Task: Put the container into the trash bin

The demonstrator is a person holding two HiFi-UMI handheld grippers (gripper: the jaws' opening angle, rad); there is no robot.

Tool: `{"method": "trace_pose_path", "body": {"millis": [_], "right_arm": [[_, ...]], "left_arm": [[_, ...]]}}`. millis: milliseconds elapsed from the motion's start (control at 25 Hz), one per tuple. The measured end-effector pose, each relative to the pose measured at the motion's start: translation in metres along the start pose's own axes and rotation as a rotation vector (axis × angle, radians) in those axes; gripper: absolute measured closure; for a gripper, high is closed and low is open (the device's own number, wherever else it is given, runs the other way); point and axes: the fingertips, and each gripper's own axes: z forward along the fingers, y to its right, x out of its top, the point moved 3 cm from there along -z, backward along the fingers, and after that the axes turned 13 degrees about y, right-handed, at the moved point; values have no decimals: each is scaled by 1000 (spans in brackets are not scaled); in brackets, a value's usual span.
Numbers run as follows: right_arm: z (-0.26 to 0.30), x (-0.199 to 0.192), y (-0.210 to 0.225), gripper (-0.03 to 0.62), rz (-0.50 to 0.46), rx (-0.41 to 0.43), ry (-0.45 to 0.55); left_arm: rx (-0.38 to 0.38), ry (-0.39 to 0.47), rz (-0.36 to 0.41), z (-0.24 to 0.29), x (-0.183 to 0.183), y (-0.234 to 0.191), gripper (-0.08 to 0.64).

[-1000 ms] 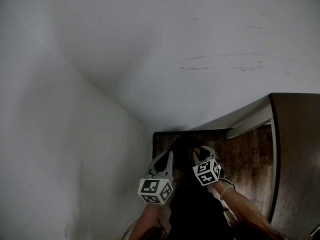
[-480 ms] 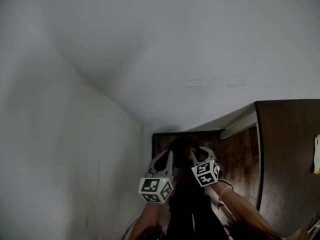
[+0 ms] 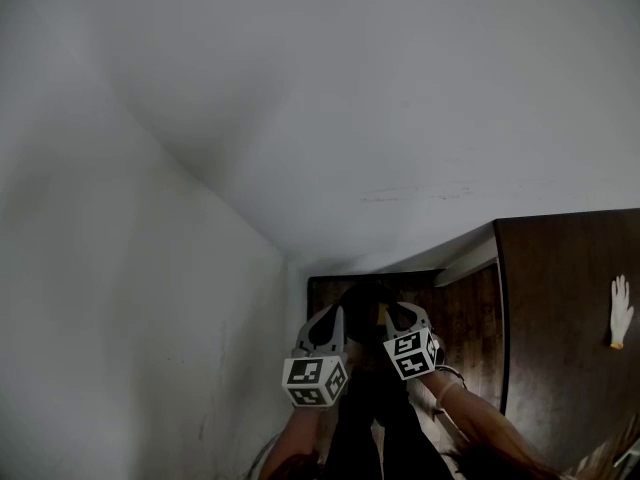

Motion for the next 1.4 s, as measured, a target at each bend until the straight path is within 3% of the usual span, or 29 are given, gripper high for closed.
{"method": "trace_pose_path", "body": {"millis": [640, 1400], "right_arm": [[-54, 68, -1, 546, 42, -44, 79], [-126, 143, 2, 571, 66, -60, 277]], "left_arm": [[-47, -50, 35, -25, 38, 33, 541], [-91, 38, 83, -52, 102, 72, 540]]}}
